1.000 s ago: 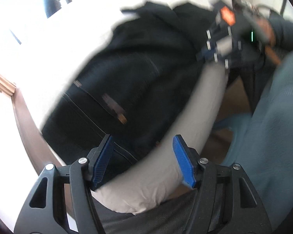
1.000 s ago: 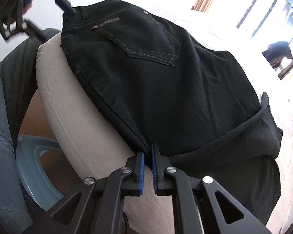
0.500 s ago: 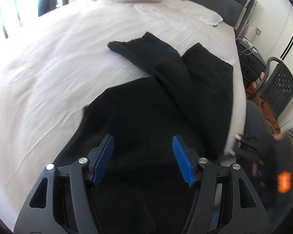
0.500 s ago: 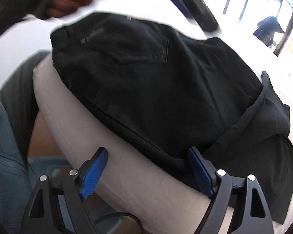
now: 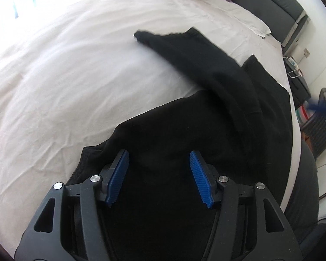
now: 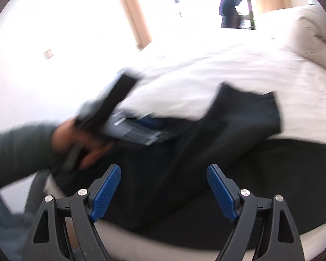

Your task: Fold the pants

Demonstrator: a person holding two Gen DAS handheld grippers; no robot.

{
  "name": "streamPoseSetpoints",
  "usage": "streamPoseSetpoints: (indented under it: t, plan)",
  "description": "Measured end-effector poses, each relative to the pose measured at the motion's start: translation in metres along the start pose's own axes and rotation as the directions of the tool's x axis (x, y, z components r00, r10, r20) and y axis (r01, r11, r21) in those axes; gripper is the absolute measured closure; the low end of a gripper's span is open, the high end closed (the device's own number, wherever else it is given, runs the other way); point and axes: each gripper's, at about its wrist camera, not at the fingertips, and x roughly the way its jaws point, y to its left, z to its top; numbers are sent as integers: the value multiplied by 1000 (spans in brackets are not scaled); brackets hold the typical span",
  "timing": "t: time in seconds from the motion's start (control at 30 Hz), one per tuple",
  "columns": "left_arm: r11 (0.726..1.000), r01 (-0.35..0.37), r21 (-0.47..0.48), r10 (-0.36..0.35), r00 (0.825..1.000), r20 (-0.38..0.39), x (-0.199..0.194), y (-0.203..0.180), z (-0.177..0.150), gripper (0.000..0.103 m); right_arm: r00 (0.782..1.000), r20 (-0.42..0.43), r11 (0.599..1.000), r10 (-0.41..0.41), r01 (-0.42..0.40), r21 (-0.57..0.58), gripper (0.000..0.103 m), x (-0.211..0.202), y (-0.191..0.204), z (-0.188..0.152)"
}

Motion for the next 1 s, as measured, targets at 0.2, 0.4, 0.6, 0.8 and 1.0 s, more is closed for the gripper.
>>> streamPoseSetpoints:
  t: [0.2,0.4,0.6,0.8,1.0]
  plan:
    - [996,-3,-86,4,1000,14,-10,8,-11,46,984,19,984,-175,175,-17,21,21,-30,74]
    - [977,81,-197,-70,995,64,7,28,-16,47,955,-107,961,-278,275,-39,32,94,-44,138]
    - [982,69,-175,-55,995,82,4,21,-21,47,911,-219,936,-349,349,-38,32,164,-68,162]
    - [981,79,-176,-65,994,86,-6,28,-32,47,859,-312,910,-406,411,-52,39,205,-78,160]
    - [983,65,-174,-53,996,75,-4,25,-29,47,858,-361,921,-366,389,-9,81,216,-90,155]
